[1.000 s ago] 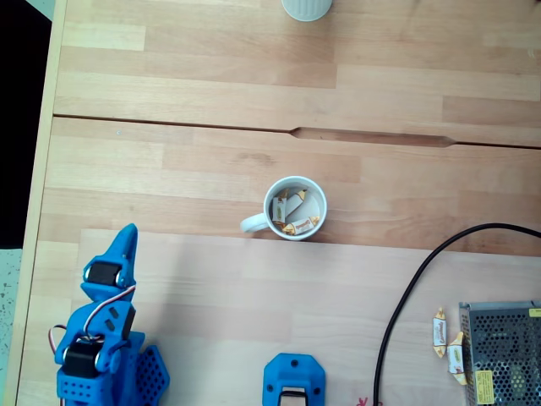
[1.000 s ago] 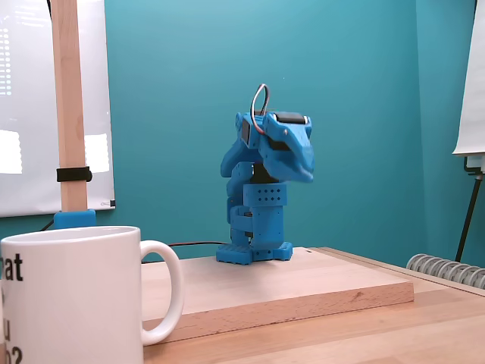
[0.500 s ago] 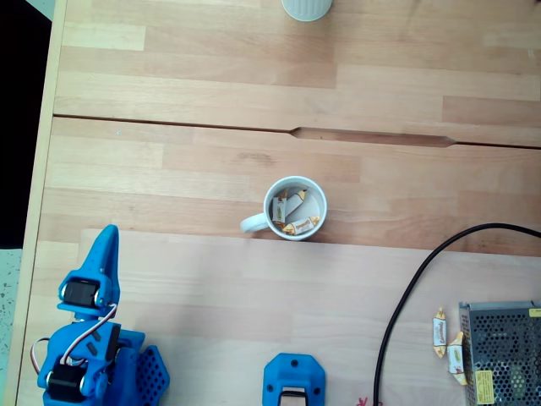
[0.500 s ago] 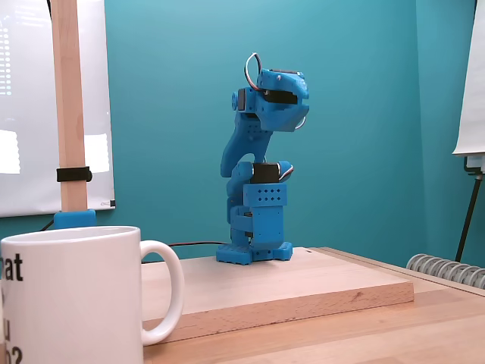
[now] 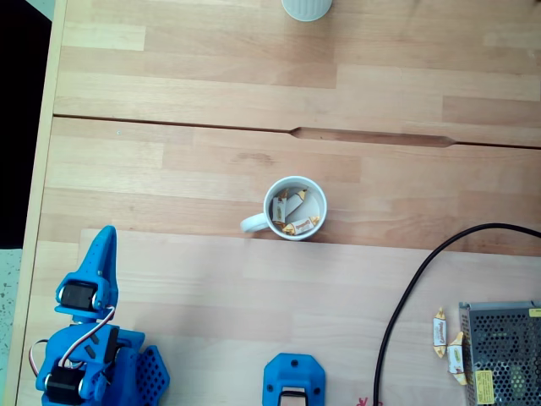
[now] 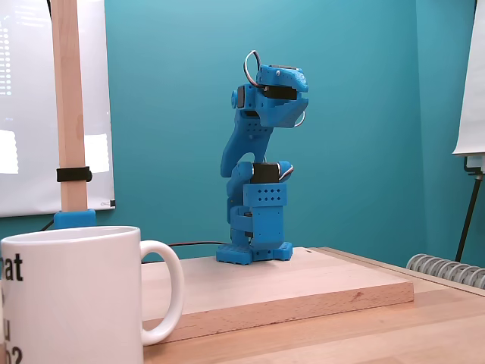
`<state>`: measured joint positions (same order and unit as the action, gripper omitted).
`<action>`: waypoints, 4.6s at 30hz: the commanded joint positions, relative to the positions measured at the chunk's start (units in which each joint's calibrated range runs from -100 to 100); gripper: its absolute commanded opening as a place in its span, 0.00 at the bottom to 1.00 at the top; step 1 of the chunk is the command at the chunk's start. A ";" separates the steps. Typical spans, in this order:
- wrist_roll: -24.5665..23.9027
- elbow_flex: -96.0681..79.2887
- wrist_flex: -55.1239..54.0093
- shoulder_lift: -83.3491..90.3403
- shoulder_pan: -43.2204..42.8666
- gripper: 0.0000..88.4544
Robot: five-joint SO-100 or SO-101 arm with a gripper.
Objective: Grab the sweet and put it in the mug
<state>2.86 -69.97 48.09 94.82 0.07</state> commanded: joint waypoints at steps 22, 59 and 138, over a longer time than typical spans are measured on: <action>0.20 3.15 2.88 -1.71 0.58 0.04; 5.71 18.59 13.85 -25.29 16.77 0.04; 5.76 10.11 14.65 -25.63 17.94 0.04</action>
<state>8.72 -60.47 62.73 69.30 18.17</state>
